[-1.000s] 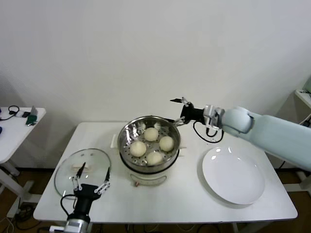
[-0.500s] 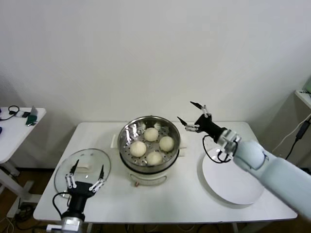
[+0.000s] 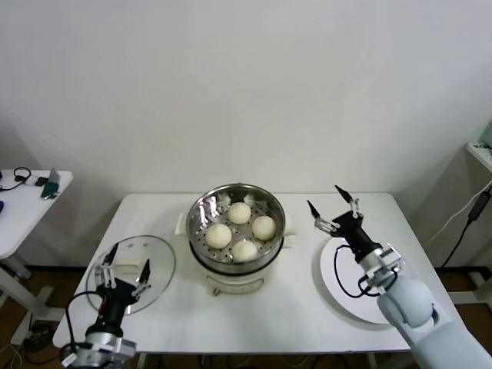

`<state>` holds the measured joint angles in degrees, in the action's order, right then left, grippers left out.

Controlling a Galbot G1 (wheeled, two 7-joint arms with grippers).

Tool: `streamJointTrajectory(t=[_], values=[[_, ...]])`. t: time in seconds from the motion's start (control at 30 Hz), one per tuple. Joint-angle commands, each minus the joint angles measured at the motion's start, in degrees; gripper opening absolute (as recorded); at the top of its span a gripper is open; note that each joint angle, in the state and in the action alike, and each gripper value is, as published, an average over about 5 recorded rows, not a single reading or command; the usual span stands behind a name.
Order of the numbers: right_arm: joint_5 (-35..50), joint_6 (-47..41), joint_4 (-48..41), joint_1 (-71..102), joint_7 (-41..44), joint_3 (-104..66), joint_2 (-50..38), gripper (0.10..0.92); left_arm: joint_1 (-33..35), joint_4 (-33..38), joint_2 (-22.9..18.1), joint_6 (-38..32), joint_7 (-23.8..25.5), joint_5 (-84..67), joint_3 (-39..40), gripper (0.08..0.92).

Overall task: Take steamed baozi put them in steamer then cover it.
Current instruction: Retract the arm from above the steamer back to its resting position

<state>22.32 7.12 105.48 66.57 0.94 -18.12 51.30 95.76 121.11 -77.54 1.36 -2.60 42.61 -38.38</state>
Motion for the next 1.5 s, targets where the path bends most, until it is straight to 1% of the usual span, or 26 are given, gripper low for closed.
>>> streamJointTrajectory(t=[0.03, 0.23, 0.47, 0.6, 0.77, 1.03, 1.5], values=[[-3.46, -2.98, 3.85, 17.43, 2.25, -17.88, 12.80, 0.823, -5.90, -8.76, 4.92, 5.26, 0.24, 35.87, 0.34, 0.823], [-3.92, -3.66, 3.81, 17.35, 2.08, -18.84, 12.93, 0.823, -9.84, -18.10, 5.21, 2.57, 0.98, 44.48, 0.44, 0.823], [-4.89, -3.91, 2.98, 16.99, 1.99, -19.02, 12.82, 0.823, -13.26, -26.69, 4.96, -0.14, 2.98, 43.54, 0.31, 0.823], [-5.67, -3.83, 2.49, 17.19, 1.92, -19.02, 12.92, 0.823, -16.24, -31.25, 4.93, -0.44, 1.21, 41.22, 0.30, 0.823], [-5.75, -3.54, 2.56, 18.05, 2.01, -19.97, 13.12, 0.823, -20.33, -36.26, 5.17, -0.63, -2.32, 39.44, 0.02, 0.823], [-6.05, -3.24, 2.92, 19.38, 2.32, -21.03, 13.12, 0.823, -24.86, -41.79, 5.78, -1.05, -5.81, 37.71, -0.24, 0.823], [-7.78, -2.14, 2.10, 19.91, 3.71, -21.42, 14.61, 0.823, -28.87, -45.20, 5.41, -1.33, -7.70, 36.59, 1.31, 0.823]])
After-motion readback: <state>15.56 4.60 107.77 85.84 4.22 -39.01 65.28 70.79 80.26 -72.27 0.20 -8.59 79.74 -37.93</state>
